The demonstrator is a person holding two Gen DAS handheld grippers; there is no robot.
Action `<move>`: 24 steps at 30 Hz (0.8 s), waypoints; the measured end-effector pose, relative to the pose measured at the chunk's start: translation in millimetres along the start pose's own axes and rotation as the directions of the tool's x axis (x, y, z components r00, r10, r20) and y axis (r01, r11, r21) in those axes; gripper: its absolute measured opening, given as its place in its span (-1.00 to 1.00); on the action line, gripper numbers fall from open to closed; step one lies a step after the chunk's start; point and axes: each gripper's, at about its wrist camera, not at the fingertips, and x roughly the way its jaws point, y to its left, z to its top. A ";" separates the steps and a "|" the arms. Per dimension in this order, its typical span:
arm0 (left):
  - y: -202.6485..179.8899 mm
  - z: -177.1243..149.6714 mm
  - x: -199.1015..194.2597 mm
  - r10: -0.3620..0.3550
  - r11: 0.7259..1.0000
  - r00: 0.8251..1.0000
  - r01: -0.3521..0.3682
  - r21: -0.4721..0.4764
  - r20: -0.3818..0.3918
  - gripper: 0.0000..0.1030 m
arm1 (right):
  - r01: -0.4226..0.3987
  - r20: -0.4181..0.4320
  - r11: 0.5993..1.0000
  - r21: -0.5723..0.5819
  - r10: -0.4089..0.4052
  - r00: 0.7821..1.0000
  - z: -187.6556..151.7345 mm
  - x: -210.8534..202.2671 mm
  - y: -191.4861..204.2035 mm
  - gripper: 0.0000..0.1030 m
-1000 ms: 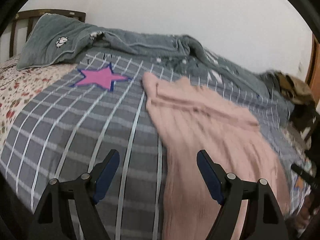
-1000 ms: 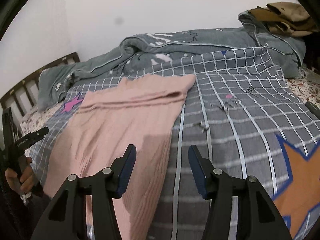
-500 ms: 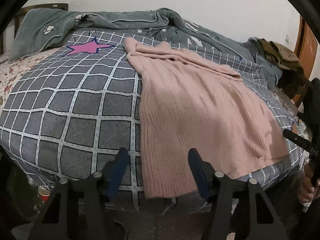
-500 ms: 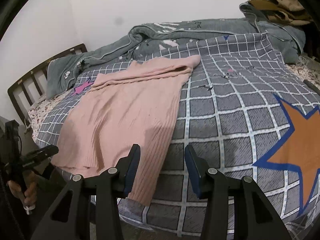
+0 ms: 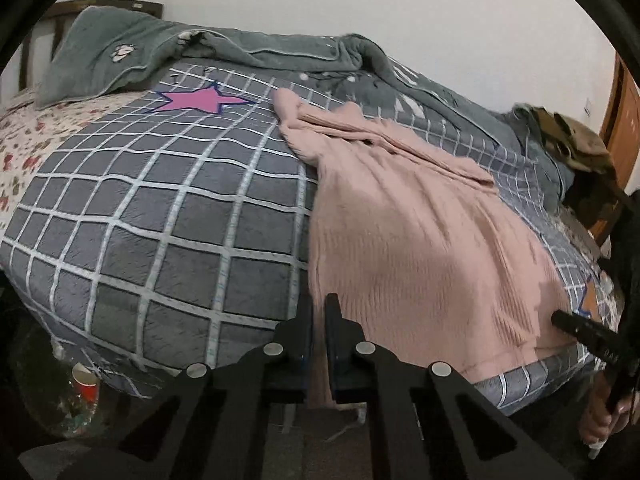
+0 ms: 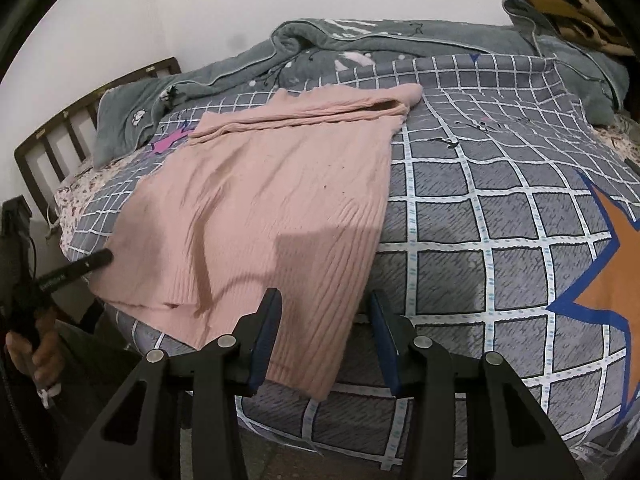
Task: Fold small clothes
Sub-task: 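Grasp the sweater hem with the right tool and lift it toward the collar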
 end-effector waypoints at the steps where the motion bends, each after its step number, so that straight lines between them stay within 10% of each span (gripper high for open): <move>1: 1.0 0.1 1.2 -0.004 1.000 1.000 0.004 -0.006 -0.010 -0.86 | -0.001 -0.001 1.000 0.001 0.001 1.000 -0.1 0.3 -0.2 -0.15; 10: -5.3 -3.9 8.7 0.008 1.000 0.998 -0.006 0.028 -0.061 -0.79 | 0.040 0.010 0.999 -0.011 -0.040 0.999 -1.0 3.0 3.2 -0.39; 20: -9.2 -5.2 13.8 -0.041 0.999 0.996 0.041 0.003 -0.079 -0.17 | -0.020 -0.048 1.000 0.012 0.020 0.999 -1.7 16.2 12.1 -0.38; 24: -13.8 -5.9 15.1 0.013 0.999 0.997 -0.010 0.050 -0.071 -0.86 | -0.016 -0.047 1.000 -0.001 0.016 0.999 -2.3 19.6 18.6 -0.49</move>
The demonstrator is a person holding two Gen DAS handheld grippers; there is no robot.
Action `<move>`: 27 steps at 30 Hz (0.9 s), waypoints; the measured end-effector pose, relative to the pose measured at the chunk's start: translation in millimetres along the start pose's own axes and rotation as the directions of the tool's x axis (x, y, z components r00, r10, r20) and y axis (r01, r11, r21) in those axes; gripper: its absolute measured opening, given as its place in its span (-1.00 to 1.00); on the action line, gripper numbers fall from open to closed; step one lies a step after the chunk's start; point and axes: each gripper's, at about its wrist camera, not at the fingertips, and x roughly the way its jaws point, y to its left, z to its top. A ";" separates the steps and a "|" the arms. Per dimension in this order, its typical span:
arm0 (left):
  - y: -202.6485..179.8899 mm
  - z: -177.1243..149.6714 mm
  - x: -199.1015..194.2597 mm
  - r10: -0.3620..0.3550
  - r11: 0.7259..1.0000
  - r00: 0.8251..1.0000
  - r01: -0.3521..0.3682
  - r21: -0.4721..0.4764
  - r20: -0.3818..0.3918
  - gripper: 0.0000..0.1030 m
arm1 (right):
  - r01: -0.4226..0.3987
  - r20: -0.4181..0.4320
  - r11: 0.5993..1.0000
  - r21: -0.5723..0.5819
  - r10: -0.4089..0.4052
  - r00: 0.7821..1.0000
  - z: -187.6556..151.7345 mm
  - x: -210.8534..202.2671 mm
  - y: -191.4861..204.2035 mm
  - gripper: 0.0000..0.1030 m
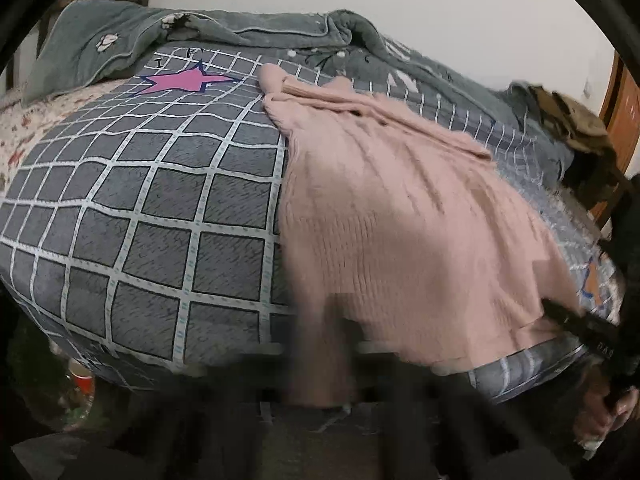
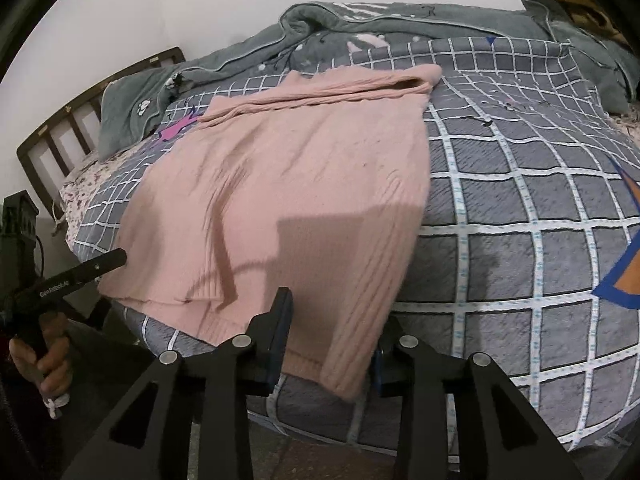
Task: Fold small clothes
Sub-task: 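Grasp the sweater hem with the right tool and lift it toward the collar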
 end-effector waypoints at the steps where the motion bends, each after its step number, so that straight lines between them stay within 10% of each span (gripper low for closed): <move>1: 3.7 1.0 -3.2 0.011 1.000 1.000 -0.011 -0.008 0.017 -0.86 | 0.011 0.010 1.000 -0.010 -0.011 1.000 0.3 -2.2 -0.2 -0.91; 6: 36.2 3.4 -15.4 -0.019 0.993 0.999 0.024 -0.117 0.046 -0.87 | 0.017 0.116 0.998 0.053 -0.023 0.993 0.2 -36.7 -29.5 -0.92; 23: 10.8 -3.3 -4.3 -0.034 0.999 0.999 0.033 -0.022 -0.017 -0.42 | 0.015 -0.011 0.999 0.038 -0.015 1.000 -8.1 -9.2 -22.5 -0.73; 25: 9.4 -2.6 -3.9 -0.023 1.000 1.000 0.022 -0.018 -0.021 -0.44 | 0.007 -0.014 0.999 0.041 -0.007 1.000 -7.8 -8.7 -20.6 -0.73; 27: 10.6 -1.7 -1.6 -0.033 0.999 0.999 0.032 -0.029 -0.043 -0.86 | 0.002 -0.019 0.999 0.046 -0.001 1.000 -7.4 -8.5 -19.6 -0.73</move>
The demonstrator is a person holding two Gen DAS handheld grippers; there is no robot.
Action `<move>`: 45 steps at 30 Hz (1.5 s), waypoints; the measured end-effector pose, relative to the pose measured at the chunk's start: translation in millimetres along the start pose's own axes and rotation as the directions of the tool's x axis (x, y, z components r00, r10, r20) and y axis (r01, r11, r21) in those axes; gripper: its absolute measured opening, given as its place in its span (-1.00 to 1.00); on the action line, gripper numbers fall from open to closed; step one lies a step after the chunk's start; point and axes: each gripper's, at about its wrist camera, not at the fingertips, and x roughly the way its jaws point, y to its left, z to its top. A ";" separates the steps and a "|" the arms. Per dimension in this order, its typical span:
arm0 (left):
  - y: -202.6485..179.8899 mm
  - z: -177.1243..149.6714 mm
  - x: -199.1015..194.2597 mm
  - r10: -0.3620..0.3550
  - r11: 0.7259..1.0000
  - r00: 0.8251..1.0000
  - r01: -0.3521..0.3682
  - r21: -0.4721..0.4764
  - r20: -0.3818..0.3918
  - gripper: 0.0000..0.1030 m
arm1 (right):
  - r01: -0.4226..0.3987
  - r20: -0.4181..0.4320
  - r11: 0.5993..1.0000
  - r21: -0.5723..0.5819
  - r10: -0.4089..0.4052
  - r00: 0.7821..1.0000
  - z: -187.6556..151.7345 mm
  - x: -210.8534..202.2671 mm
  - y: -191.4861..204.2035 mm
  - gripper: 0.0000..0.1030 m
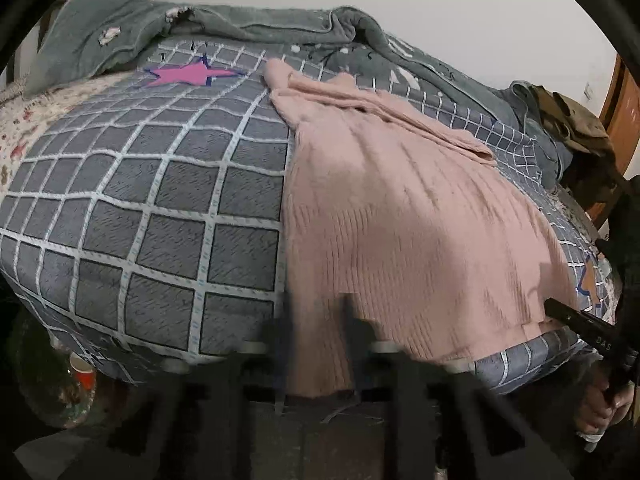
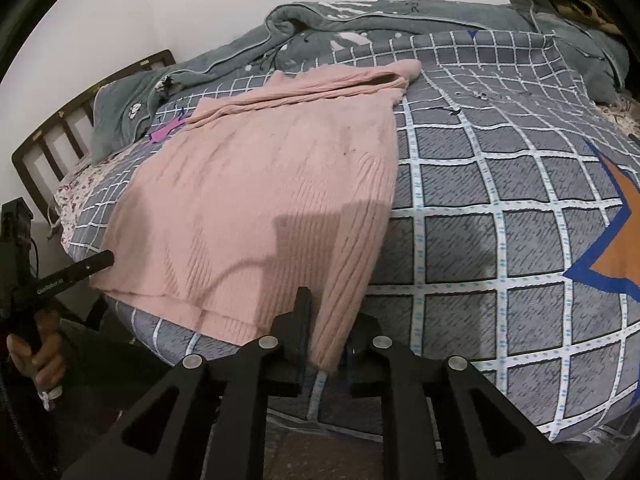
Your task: Fold small clothes
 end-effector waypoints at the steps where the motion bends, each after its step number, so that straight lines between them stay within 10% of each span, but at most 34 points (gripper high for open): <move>1: 2.2 0.7 -1.0 -0.005 1.000 1.000 0.005 -0.011 0.001 -0.86 | 0.001 0.002 1.000 0.002 -0.001 1.000 0.0 -0.9 0.2 -0.84; 24: -5.9 126.3 -76.9 -0.156 0.969 0.959 0.195 -0.152 0.238 -0.88 | -0.345 0.272 0.919 0.193 0.288 0.918 119.3 -84.3 -8.5 -0.91; 36: -9.2 235.7 -13.5 -0.081 0.969 0.953 0.144 -0.202 0.292 -0.88 | -0.436 0.364 0.851 0.292 0.323 0.874 239.1 -38.2 -38.9 -0.91; 45: -8.6 283.3 71.2 -0.033 0.968 0.970 0.091 -0.235 0.242 -0.88 | -0.404 0.316 0.853 0.331 0.303 0.899 285.6 52.5 -62.0 -0.91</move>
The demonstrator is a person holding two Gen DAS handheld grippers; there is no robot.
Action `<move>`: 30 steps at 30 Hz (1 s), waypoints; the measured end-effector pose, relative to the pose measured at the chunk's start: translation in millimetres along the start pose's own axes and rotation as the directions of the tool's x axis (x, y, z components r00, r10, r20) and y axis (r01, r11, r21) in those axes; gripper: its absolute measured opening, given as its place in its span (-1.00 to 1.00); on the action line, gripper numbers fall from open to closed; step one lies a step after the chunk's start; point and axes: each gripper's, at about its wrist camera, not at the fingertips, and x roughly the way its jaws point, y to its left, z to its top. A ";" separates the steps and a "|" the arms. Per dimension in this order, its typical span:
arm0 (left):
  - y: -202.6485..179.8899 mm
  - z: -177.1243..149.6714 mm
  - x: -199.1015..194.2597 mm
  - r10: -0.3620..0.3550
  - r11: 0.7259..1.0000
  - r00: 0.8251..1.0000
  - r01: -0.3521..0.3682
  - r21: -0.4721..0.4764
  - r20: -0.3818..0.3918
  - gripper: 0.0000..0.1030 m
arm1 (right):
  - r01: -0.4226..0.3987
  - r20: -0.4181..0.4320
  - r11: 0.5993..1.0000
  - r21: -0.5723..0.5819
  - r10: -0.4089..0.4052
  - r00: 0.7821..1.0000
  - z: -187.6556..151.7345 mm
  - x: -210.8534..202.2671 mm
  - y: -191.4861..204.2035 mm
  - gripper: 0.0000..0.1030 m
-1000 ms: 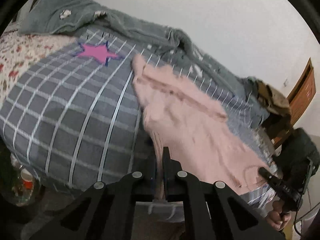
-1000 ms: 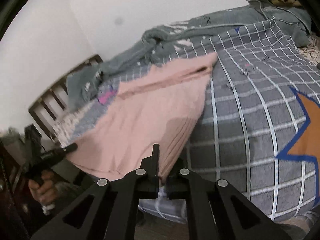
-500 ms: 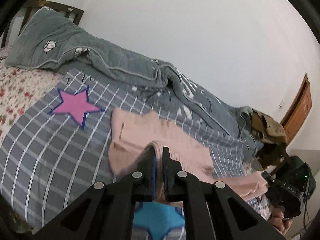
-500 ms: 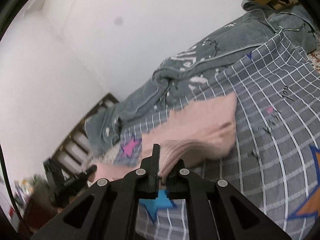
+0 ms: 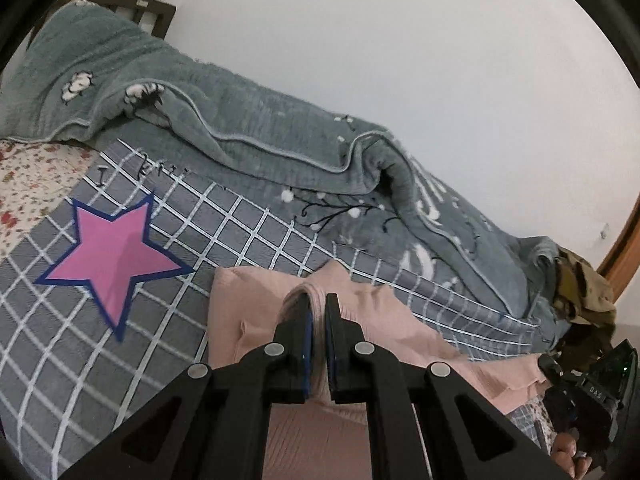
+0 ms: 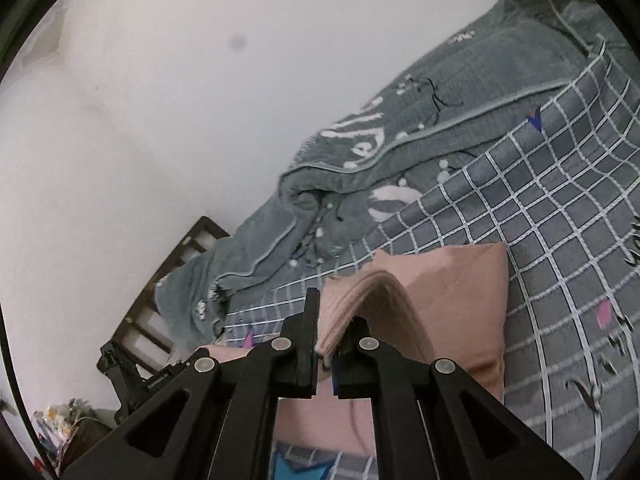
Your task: Fold small clothes
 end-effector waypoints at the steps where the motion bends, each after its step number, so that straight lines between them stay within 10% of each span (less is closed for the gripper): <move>1: 1.0 1.5 8.9 0.008 1.000 1.000 -0.008 -0.002 -0.006 -0.88 | 0.005 -0.007 1.000 0.005 -0.005 1.000 2.2 7.1 -4.5 -0.91; 11: 17.3 10.4 91.4 0.055 0.998 0.991 -0.057 -0.014 -0.120 -0.81 | 0.086 -0.109 0.996 -0.021 -0.088 0.990 21.2 82.5 -46.1 -0.81; 17: 36.6 9.3 96.8 0.047 0.998 0.992 -0.052 -0.040 -0.121 0.23 | 0.205 -0.108 0.974 -0.096 -0.215 0.971 20.6 98.9 -60.8 -0.38; 30: 28.8 -1.2 92.3 0.099 0.995 0.987 -0.097 0.024 -0.125 0.25 | 0.352 -0.081 0.861 -0.367 -0.406 0.910 -7.9 62.6 -29.0 -0.37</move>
